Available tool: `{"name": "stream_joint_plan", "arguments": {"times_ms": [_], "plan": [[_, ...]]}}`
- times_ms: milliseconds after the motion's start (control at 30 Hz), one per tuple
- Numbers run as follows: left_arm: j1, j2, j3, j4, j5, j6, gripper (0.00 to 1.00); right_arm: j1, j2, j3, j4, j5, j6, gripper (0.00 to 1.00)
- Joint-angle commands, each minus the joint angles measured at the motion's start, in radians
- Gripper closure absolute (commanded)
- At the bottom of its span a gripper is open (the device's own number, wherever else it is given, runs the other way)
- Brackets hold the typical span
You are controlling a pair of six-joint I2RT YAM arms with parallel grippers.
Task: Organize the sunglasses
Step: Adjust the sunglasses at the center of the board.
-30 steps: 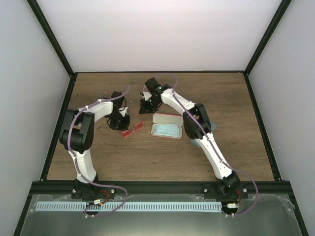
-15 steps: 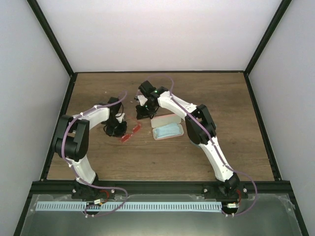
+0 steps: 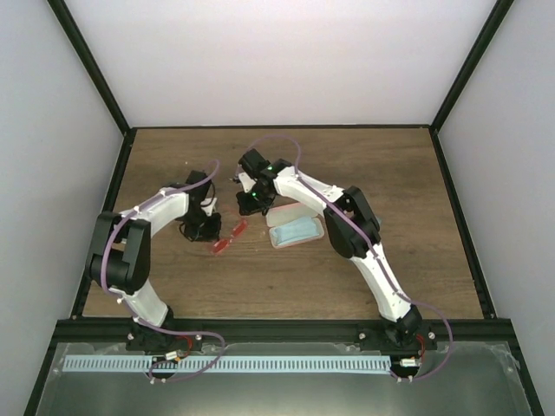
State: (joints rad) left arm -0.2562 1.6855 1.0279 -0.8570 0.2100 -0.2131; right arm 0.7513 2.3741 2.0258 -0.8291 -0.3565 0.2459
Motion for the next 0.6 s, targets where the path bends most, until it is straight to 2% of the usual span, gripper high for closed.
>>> {"name": "stream_joint_plan", "arguments": {"times_ms": [0, 100, 167, 233, 267, 300, 367, 433, 500, 567], "plan": [[-0.004, -0.04, 0.061, 0.0, -0.027, -0.031, 0.74, 0.01, -0.093, 0.036, 0.044, 0.077, 0.005, 0.87], [-0.004, -0.108, 0.075, 0.024, -0.067, -0.07, 0.55, 0.011, -0.113, 0.055, 0.051, 0.086, 0.015, 0.86], [-0.003, -0.172, 0.07, 0.05, -0.113, -0.106, 0.36, 0.018, -0.116, 0.075, 0.044, 0.08, 0.018, 0.85], [-0.002, -0.229, 0.051, 0.054, -0.194, -0.149, 0.3, 0.028, -0.108, 0.08, 0.03, 0.065, 0.018, 0.85], [-0.001, -0.249, 0.035, 0.047, -0.23, -0.175, 0.34, 0.036, -0.104, 0.093, 0.021, 0.057, 0.018, 0.85], [0.002, -0.258, 0.021, 0.034, -0.256, -0.196, 0.43, 0.045, -0.102, 0.104, 0.014, 0.05, 0.017, 0.85], [0.003, -0.256, -0.013, 0.004, -0.278, -0.232, 0.69, 0.074, -0.105, 0.092, 0.006, 0.041, 0.014, 0.86], [0.005, -0.248, -0.05, -0.002, -0.277, -0.259, 0.83, 0.107, -0.119, 0.051, 0.006, 0.038, 0.01, 0.89], [0.01, -0.24, -0.072, -0.001, -0.293, -0.284, 0.89, 0.144, -0.148, -0.017, 0.023, 0.03, 0.013, 0.89], [0.026, -0.23, -0.077, 0.0, -0.305, -0.292, 0.9, 0.166, -0.185, -0.091, 0.052, 0.018, 0.038, 0.87]]}}
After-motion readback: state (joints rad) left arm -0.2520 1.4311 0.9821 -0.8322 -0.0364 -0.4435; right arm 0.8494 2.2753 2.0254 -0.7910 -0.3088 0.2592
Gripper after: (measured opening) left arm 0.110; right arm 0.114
